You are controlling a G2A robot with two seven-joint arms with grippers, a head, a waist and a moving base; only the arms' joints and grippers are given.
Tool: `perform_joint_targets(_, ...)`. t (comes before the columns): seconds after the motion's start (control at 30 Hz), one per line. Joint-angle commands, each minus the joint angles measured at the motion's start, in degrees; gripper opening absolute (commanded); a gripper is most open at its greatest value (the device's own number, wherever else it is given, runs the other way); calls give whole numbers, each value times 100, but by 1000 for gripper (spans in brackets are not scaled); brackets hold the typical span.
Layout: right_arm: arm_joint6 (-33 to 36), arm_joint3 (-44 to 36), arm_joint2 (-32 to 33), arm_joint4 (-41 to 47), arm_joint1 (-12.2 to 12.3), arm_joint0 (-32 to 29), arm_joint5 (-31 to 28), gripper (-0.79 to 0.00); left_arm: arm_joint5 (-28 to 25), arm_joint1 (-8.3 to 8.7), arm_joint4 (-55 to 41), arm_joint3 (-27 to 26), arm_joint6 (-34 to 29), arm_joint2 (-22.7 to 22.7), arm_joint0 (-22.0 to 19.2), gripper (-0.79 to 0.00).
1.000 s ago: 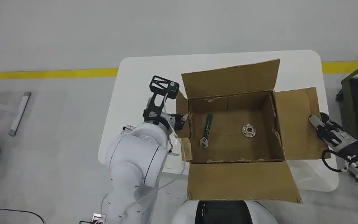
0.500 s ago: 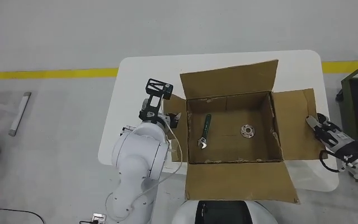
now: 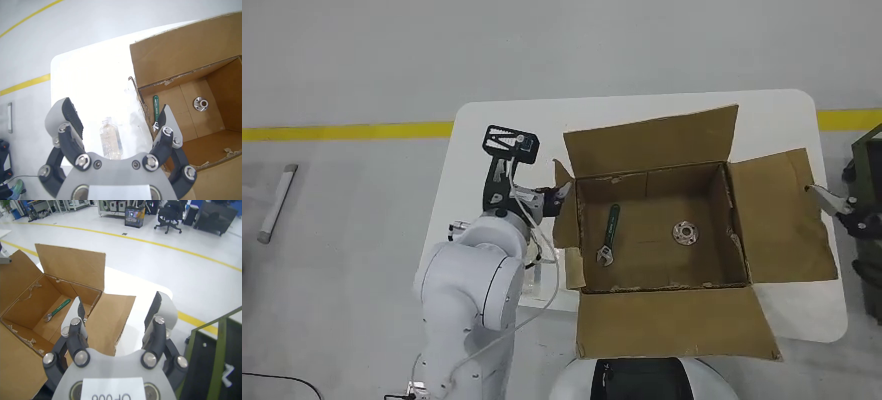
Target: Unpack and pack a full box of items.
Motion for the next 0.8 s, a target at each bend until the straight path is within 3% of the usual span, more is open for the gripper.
perform_joint_targets(0.0,46,22,-227,-13,41,243,-178,0,8,7,-20,-27,62,-54,-4,0)
perform_joint_targets(0.17,464,22,-1227,-515,142,814,-460,0,117,21,-105,-91,203,-203,6,0)
perform_joint_targets(0.47,933,27,-2857,-1159,158,1337,124,0,124,51,-104,-182,242,-401,25,0)
perform_joint_targets(0.77,921,61,-2938,-1240,155,1343,170,0,161,66,25,-183,481,-469,154,0)
